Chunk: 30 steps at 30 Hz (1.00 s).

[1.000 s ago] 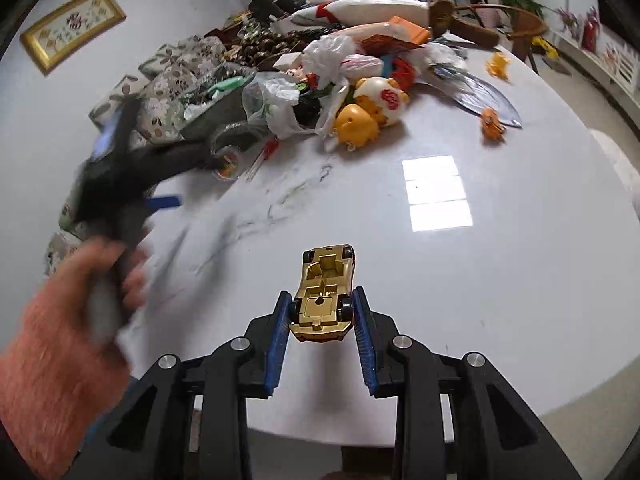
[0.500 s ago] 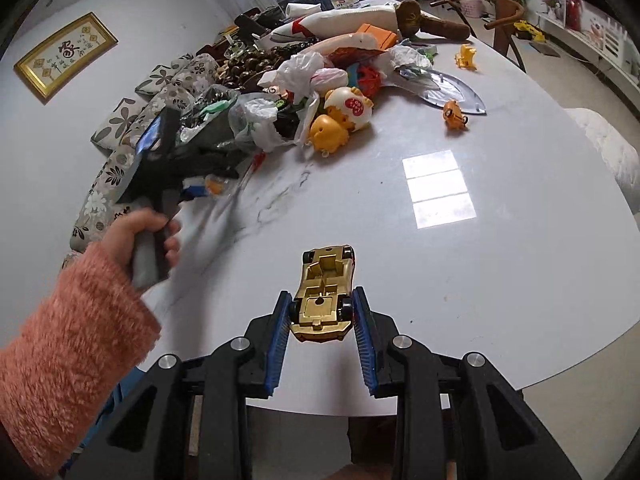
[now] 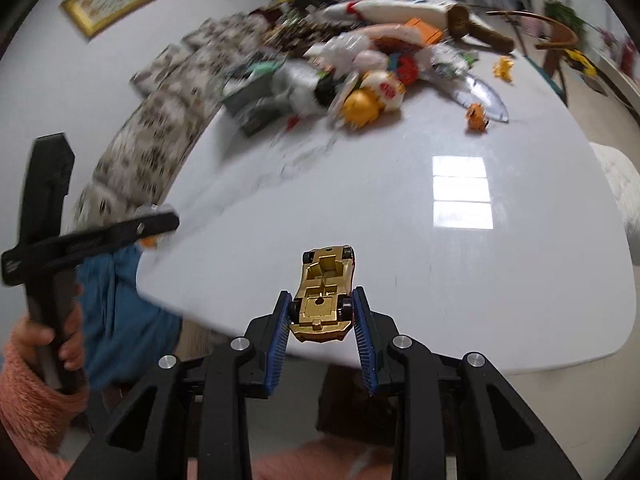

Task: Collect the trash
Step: 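Drop the toy car and plastic cup into the cardboard box by opening both tools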

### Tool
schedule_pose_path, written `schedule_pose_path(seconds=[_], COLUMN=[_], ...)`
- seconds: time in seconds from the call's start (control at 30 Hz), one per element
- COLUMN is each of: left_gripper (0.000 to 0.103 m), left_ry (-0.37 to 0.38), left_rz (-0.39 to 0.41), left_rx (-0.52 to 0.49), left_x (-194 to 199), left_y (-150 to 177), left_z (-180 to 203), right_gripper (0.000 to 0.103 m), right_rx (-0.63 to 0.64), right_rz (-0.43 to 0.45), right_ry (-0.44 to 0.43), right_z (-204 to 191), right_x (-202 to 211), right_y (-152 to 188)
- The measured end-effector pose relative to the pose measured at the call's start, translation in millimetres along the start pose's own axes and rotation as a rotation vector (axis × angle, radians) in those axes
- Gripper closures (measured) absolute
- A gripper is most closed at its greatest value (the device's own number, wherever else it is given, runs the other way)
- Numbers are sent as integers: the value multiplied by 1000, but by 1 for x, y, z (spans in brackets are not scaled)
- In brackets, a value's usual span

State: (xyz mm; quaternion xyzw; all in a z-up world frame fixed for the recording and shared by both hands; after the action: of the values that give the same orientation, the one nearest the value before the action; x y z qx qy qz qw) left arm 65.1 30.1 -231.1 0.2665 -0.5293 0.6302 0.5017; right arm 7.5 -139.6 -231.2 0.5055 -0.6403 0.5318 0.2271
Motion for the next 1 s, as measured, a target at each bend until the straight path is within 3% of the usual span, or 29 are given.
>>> schedule_pose_path(seconds=[0.17, 0.3, 0.53, 0.63, 0.7, 0.73, 0.8, 0.9, 1.0], left_gripper=[54, 54, 54, 50, 30, 26, 23, 21, 15], left_ry=[-13, -8, -77, -172, -228, -254, -308, -282, -265], left_rz=[-121, -283, -458, -532, -585, -604, -672, -727, -731], left_rx=[-15, -5, 78, 92, 86, 77, 79, 130, 147], left_x=[-28, -84, -217, -290, -329, -345, -375, -387, -383], left_y=[86, 156, 232, 260, 277, 279, 298, 315, 322], left_z=[32, 49, 33, 15, 5, 3, -10, -15, -18], right_gripper=[72, 72, 72, 70, 30, 22, 24, 24, 17], right_rx=[41, 10, -146, -206, -215, -201, -195, -223, -239], right_rz=[-133, -245, -381, -403, -418, -414, -465, -480, -467], right_ry=[-16, 5, 100, 143, 234, 287, 331, 343, 334], right_z=[13, 40, 127, 164, 188, 200, 221, 234, 234], right_x=[4, -16, -120, -172, -202, -214, -235, -244, -238], right_y=[67, 123, 215, 243, 259, 265, 280, 290, 289])
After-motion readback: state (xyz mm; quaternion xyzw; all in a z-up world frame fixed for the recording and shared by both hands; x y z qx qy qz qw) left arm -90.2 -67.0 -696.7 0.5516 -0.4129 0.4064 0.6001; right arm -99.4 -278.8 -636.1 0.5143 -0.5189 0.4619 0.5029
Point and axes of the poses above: each gripper's, at about its wrist camera, not at the fingertips, and x roughly against the way its jaws point, z to its right, y to its underside, the point moved 8 cm from there along -x, roughly the way its jaws point, and after that the axes turned 1 degree about z, right-handed, at the moved point
